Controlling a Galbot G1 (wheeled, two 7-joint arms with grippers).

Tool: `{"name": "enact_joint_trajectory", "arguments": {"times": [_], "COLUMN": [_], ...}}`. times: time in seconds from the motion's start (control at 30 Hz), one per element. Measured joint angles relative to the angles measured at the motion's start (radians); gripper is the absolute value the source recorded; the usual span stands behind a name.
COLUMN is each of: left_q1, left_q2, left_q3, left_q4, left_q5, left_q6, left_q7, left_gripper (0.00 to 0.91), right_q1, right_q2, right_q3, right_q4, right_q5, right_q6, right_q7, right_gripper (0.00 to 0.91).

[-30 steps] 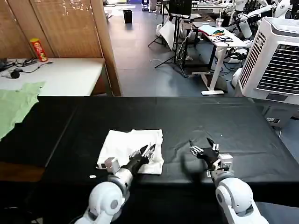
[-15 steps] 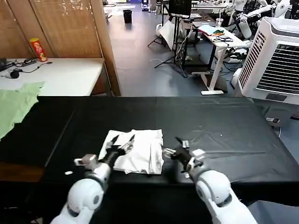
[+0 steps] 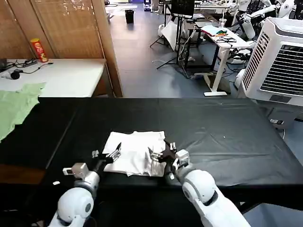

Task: Fold and organize the clothes.

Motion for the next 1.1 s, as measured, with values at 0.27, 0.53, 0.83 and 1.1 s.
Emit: {"name": "enact_joint_trajectory", "arguments": {"times": [0.27, 0.53, 0.83, 1.1], "left_q1": [0.025, 0.036, 0.037, 0.045], "left_q2": [-0.001, -0.006, -0.014, -0.022], "left_q3": [-0.017, -0.027, -0.026, -0.027], "left_q4": [-0.007, -0.007, -0.003, -0.001], "left_q5": [0.004, 0.007, 0.010, 0.016], "left_q6": [-0.005, -0.010, -0.011, -0.016], "left_q7": [0.003, 0.004, 0.003, 0.003], "left_gripper": [0.878, 0.878, 0.878, 0.878], "right_q1": [0.021, 0.015, 0.010, 0.021], "right_q2": [0.056, 0.067, 0.080, 0.088], "right_q3": [0.029, 0.039, 0.055, 0.070], "right_q4": [-0.070, -0.076, -0.095, -0.096], "right_q5": [0.028, 0.069, 0.078, 0.070], "right_q6": [-0.031, -0.032, -0.025, 0.002], "right_q7": [0.029, 0.030, 0.028, 0.026], "right_gripper": [0.878, 0.497, 0.059, 0.020]}}
